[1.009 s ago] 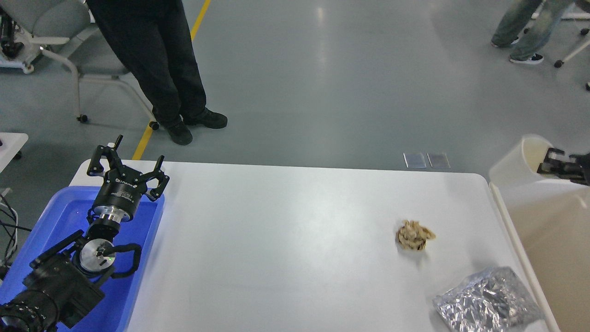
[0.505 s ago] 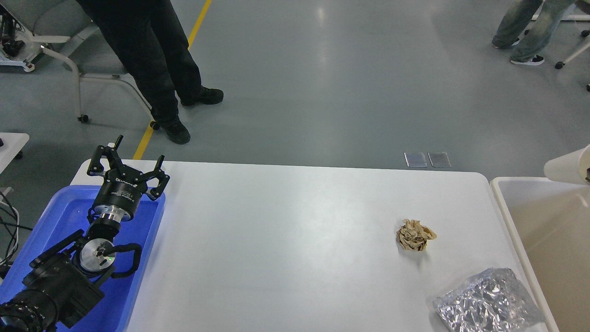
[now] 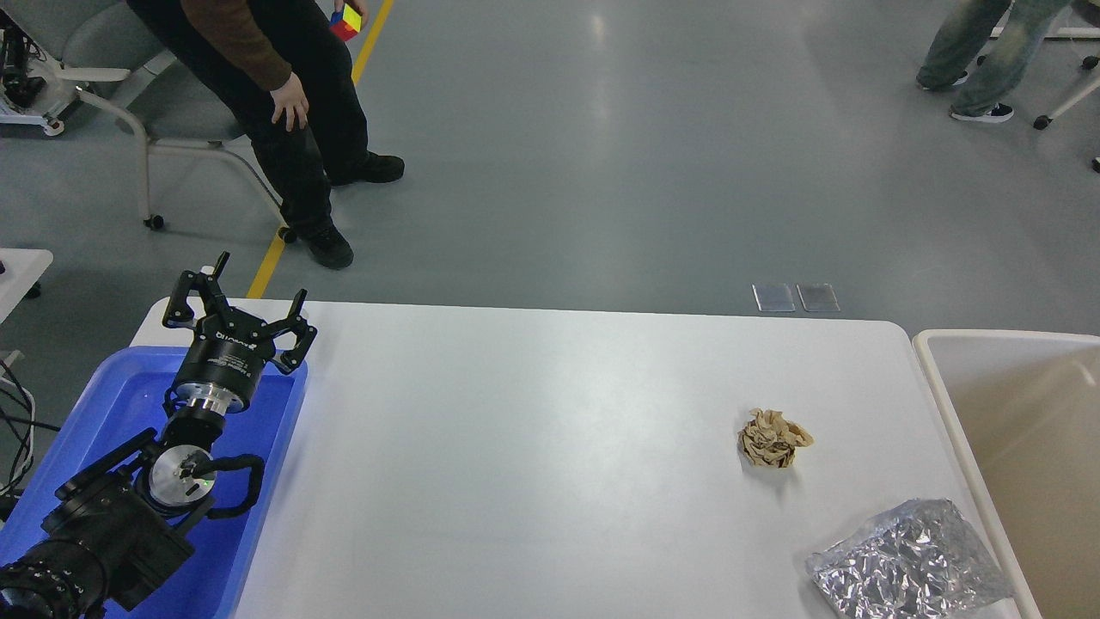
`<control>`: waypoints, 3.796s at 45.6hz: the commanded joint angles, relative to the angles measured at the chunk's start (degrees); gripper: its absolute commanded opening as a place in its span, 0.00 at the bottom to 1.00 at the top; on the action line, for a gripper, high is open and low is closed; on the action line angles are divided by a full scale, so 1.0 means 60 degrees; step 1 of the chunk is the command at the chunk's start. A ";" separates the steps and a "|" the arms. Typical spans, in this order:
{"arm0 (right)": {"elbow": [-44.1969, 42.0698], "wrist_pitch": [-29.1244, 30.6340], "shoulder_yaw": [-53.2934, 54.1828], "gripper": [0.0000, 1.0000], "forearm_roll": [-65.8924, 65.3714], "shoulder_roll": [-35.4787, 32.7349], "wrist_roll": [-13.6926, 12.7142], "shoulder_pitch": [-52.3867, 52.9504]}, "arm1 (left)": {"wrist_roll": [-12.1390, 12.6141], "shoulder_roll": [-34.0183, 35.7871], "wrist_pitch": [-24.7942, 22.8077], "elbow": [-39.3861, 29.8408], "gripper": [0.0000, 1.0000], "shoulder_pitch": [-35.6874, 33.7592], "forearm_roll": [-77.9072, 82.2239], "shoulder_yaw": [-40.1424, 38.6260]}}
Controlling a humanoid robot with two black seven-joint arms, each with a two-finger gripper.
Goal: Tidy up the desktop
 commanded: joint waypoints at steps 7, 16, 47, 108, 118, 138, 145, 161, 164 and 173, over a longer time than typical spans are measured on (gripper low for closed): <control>-0.0399 0.0390 0.1199 0.00 0.0993 0.0077 -0.0698 -0.0768 | 0.0000 0.0000 0.0014 0.0000 1.00 0.0000 -0.0004 0.0000; -0.0370 0.0361 0.1155 0.00 0.0993 0.0151 -0.0683 -0.0871 | 0.0000 0.0000 0.0014 0.0000 1.00 0.0000 0.0010 0.0000; -0.0296 0.0273 0.1169 0.92 0.0993 0.0868 -0.0668 -0.0007 | 0.0000 0.0000 0.0014 0.0000 1.00 0.0000 0.0010 0.0000; 0.5972 0.3144 0.7000 1.00 0.4743 0.0605 -0.0683 0.2352 | -0.0015 0.0000 -0.0001 0.0000 1.00 -0.0015 -0.0005 0.0014; 0.6867 0.3598 0.7058 1.00 0.4640 0.0692 -0.0668 0.1986 | -0.0015 0.0000 0.0014 0.0000 1.00 0.0000 -0.0005 0.0014; 0.6969 0.3906 0.7205 1.00 0.4787 0.0941 -0.0668 0.1795 | -0.0015 0.0000 0.0014 0.0000 1.00 0.0000 -0.0005 0.0014; 0.6969 0.3906 0.7526 1.00 0.4801 0.1439 -0.0668 0.1634 | -0.0015 0.0000 0.0014 0.0000 1.00 0.0000 0.0010 0.0000; 0.6837 0.3789 0.8200 1.00 0.4801 0.2743 -0.0668 0.1517 | -0.0015 0.0000 0.0014 0.0000 1.00 -0.0015 -0.0005 0.0000; 0.6779 0.3774 0.8245 1.00 0.4787 0.2977 -0.0668 0.1532 | -0.0015 0.0000 0.0014 0.0000 1.00 -0.0015 -0.0005 0.0014; 0.6677 0.3789 0.8216 1.00 0.4758 0.3563 -0.0654 0.1517 | -0.0015 0.0000 0.0014 0.0000 1.00 -0.0015 -0.0005 0.0014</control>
